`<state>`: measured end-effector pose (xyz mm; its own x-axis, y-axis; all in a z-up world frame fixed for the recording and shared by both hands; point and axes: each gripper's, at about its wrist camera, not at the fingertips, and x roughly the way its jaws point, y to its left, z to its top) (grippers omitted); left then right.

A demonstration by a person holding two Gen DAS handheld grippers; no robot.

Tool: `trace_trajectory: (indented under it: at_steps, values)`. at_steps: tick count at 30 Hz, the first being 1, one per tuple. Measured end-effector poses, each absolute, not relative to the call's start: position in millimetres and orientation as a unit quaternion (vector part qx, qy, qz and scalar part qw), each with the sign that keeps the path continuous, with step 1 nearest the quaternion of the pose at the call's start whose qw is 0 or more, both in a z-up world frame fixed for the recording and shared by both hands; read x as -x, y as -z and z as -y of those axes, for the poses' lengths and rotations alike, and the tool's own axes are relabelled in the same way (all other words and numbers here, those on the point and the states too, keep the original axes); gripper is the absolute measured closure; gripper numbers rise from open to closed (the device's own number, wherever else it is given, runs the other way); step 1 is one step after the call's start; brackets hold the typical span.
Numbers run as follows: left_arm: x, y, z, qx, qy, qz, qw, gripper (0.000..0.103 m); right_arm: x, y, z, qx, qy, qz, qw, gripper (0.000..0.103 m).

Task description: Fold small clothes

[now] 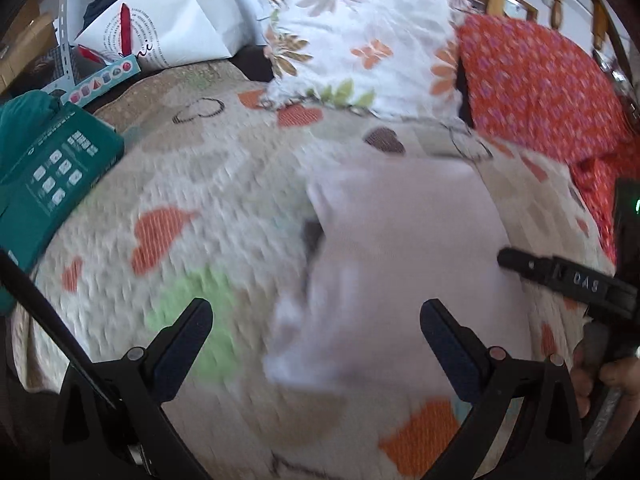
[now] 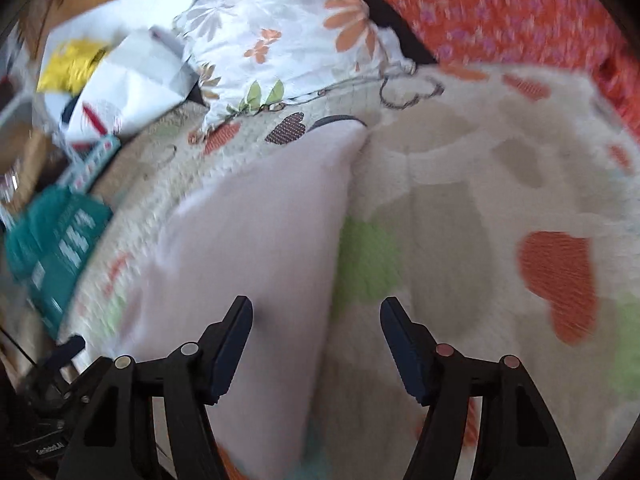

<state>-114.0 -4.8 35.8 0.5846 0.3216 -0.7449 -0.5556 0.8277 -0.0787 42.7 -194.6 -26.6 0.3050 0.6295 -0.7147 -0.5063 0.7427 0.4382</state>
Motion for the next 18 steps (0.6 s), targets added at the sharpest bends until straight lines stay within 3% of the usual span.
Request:
trace_trajectory:
  at_steps: [8, 9, 10, 13, 18]
  values:
    - [42.8, -10.6, -40.5, 0.169, -0.252, -0.424, 0.853, 0.0, -99.8, 58.9, 143.7, -0.166, -0.409, -0.518, 0.733, 0.031]
    - [40.3, -4.3, -40.3, 0.175, -0.249, -0.431, 0.85, 0.0, -103.3, 59.6, 138.6, -0.172, -0.403, -0.519, 0.733, 0.04]
    - [38.1, 1.9, -39.4, 0.181, -0.244, -0.437, 0.846, 0.0, -106.0, 60.6, 136.8, -0.182, -0.401, -0.524, 0.729, 0.057]
    - [28.9, 9.3, -28.4, 0.199, -0.221, -0.447, 0.843, 0.0, -111.6, 55.1, 142.9, -0.206, -0.407, -0.529, 0.716, 0.066]
    - [10.3, 5.0, 6.1, 0.182, -0.196, -0.438, 0.858, 0.0, -110.0, 24.5, 162.2, -0.189, -0.412, -0.507, 0.733, 0.068]
